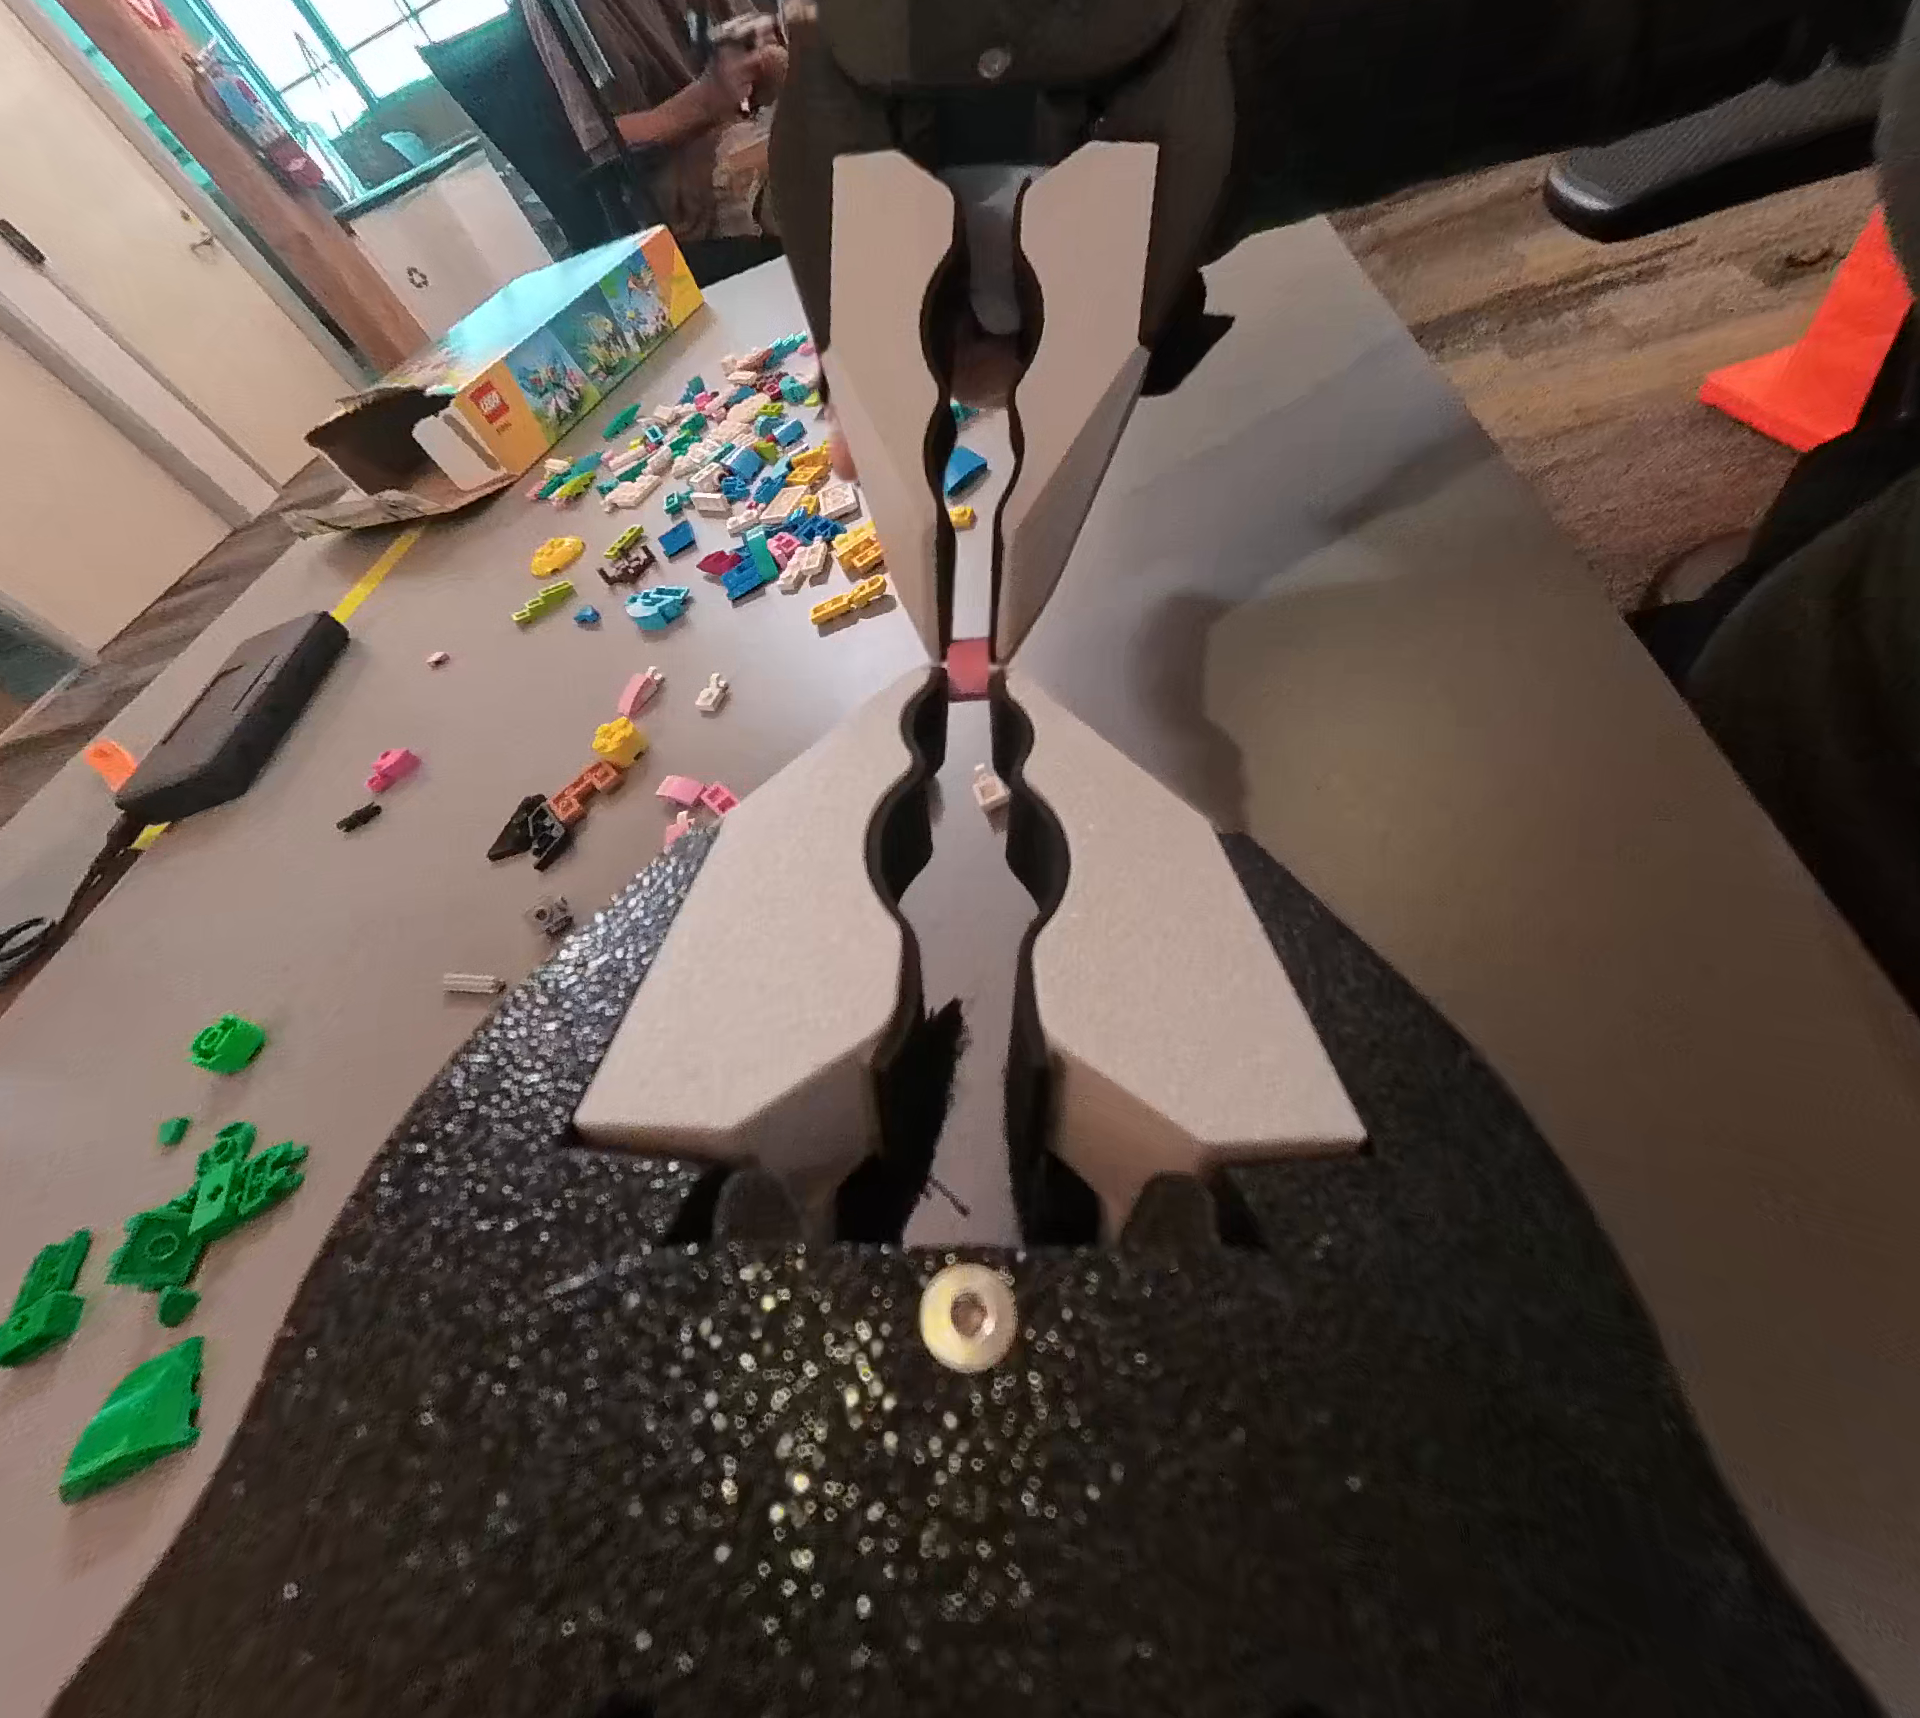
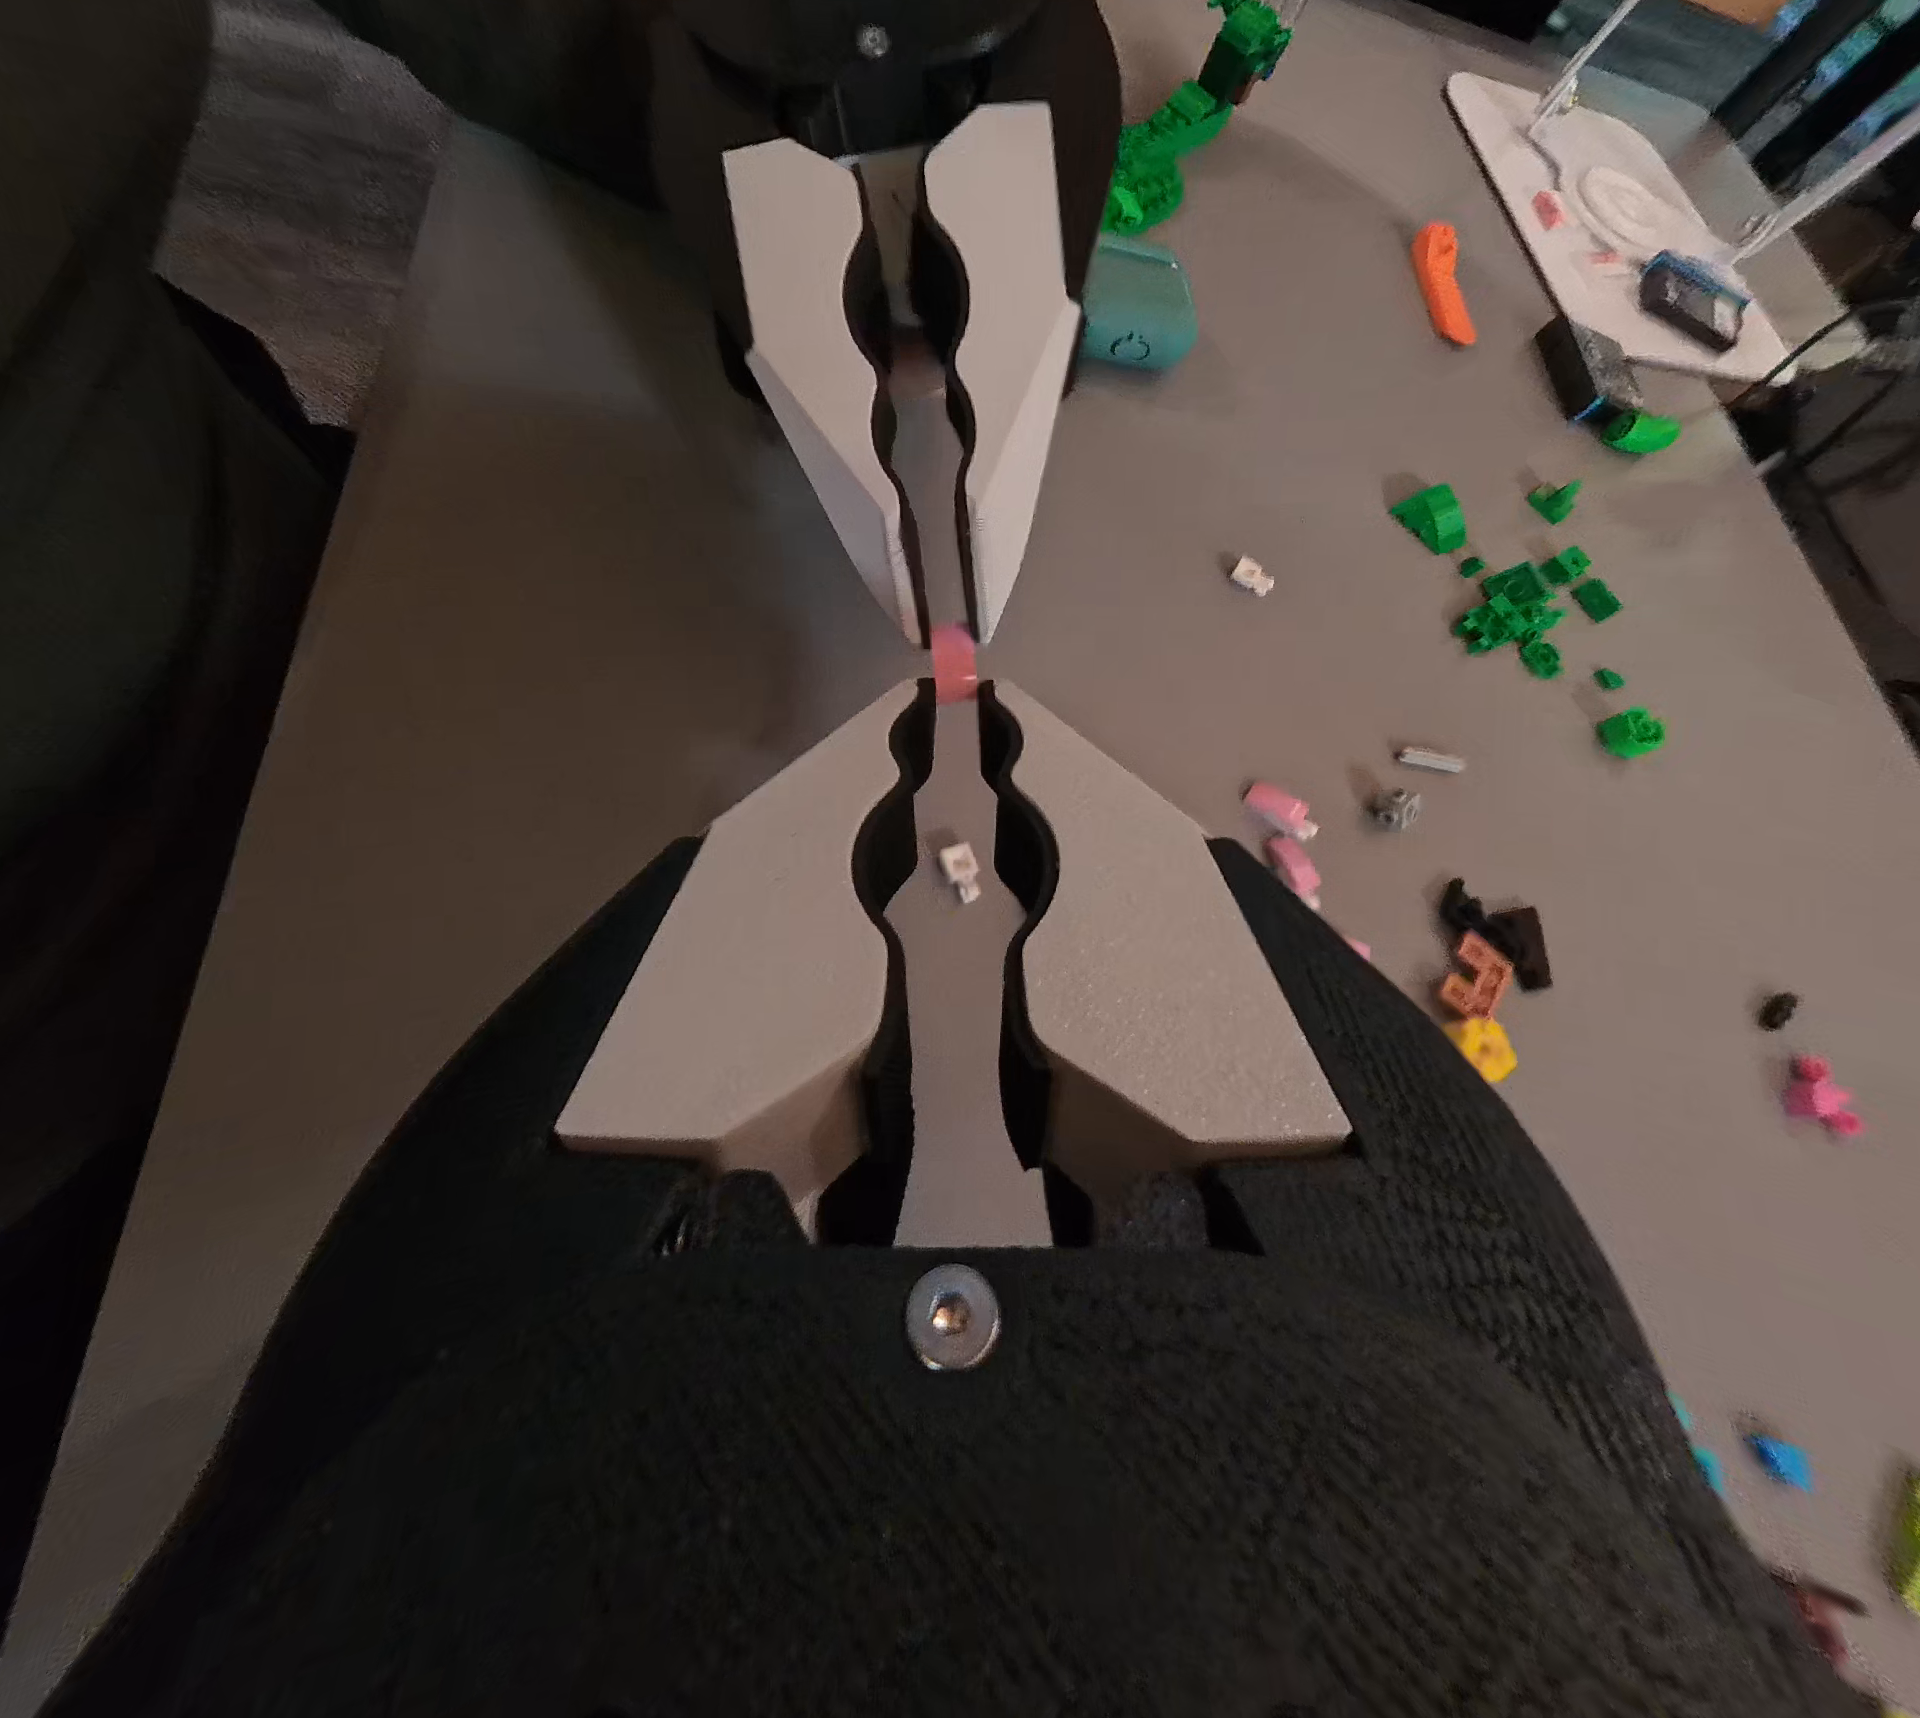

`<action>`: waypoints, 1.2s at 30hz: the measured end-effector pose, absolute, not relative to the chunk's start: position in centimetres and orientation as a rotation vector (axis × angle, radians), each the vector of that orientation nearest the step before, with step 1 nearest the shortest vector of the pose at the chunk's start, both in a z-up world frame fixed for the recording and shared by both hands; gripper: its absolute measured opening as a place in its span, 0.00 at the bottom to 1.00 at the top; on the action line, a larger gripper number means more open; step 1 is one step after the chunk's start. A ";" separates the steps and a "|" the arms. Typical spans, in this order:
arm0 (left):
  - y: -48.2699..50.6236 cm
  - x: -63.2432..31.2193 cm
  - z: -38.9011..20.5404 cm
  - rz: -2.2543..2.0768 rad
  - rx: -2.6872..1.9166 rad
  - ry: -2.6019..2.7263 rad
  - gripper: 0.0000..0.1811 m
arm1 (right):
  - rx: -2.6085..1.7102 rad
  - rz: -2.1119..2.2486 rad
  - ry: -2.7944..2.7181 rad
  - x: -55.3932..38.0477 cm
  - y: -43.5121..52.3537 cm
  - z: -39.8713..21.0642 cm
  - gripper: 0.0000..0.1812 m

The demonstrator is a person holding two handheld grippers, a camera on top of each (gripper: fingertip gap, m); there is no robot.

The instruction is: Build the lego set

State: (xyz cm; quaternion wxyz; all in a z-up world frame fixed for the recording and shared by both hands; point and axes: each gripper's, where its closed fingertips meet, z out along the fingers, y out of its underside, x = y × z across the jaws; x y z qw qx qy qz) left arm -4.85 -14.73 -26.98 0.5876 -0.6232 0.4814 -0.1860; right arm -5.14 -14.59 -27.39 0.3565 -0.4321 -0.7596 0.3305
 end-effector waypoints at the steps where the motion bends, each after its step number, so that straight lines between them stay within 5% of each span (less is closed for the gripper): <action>1: -14.5 -4.9 -27.2 -0.407 -1.463 1.126 0.03 | -1.169 0.829 -1.982 -4.8 -13.9 -28.2 0.04; 12: -13.3 -6.6 -28.2 -0.331 -1.506 1.118 0.03 | -1.375 0.841 -2.062 -3.7 -11.9 -33.2 0.12; 21: -12.8 -7.0 -28.2 -0.309 -1.511 1.087 0.03 | -1.230 0.473 -2.245 -2.7 -11.6 -33.3 0.01; 28: -12.6 -7.3 -28.0 -0.296 -1.512 1.065 0.03 | -0.394 -0.837 -2.506 0.8 -5.8 -31.1 0.01; 36: -12.5 -7.3 -27.8 -0.299 -1.508 1.056 0.03 | 0.497 -0.941 -2.445 0.9 -8.2 -33.5 0.01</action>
